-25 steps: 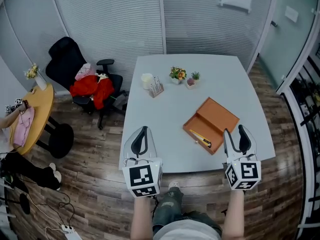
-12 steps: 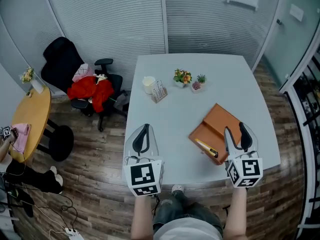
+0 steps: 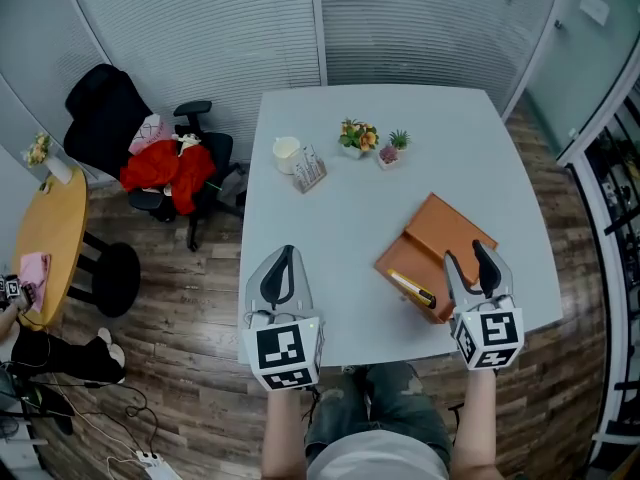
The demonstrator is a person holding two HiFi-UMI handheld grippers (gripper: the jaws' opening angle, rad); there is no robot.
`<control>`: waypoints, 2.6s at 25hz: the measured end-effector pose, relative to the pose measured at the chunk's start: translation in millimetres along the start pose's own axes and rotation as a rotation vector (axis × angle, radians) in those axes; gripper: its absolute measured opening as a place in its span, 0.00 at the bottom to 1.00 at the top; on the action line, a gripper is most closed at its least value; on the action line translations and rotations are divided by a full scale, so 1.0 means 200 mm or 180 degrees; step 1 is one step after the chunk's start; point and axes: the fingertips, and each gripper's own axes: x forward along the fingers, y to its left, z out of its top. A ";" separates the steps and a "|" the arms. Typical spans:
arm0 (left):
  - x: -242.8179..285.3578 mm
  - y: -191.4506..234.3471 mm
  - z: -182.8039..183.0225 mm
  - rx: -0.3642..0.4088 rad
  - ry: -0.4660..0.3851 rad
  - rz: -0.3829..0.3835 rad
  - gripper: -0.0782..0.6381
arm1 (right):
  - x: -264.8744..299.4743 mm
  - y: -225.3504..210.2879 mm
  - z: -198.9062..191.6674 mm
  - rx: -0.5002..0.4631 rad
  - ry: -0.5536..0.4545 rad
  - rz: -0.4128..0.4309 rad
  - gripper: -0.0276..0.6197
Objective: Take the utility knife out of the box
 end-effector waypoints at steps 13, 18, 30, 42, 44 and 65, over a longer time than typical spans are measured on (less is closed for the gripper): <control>0.14 -0.09 -0.22 -0.0110 0.0356 0.0030 0.11 | 0.18 0.04 -0.27 -0.0192 0.0552 0.0555 0.41; 0.17 -0.13 -0.31 -0.0129 0.0528 0.0033 0.11 | 0.21 0.08 -0.38 -0.0300 0.0760 0.0786 0.41; 0.19 -0.17 -0.54 -0.0115 0.0907 0.0065 0.11 | 0.23 0.12 -0.71 -0.0425 0.1297 0.1222 0.40; 0.22 -0.18 -0.66 -0.0099 0.1105 0.0058 0.11 | 0.28 0.19 -0.99 -0.0483 0.1829 0.1570 0.37; 0.22 -0.18 -0.69 -0.0125 0.1154 0.0053 0.11 | 0.28 0.20 -1.03 -0.0494 0.1937 0.1635 0.37; 0.30 -0.20 -0.82 -0.0164 0.1350 0.0038 0.11 | 0.33 0.30 -1.27 -0.0556 0.2626 0.1941 0.23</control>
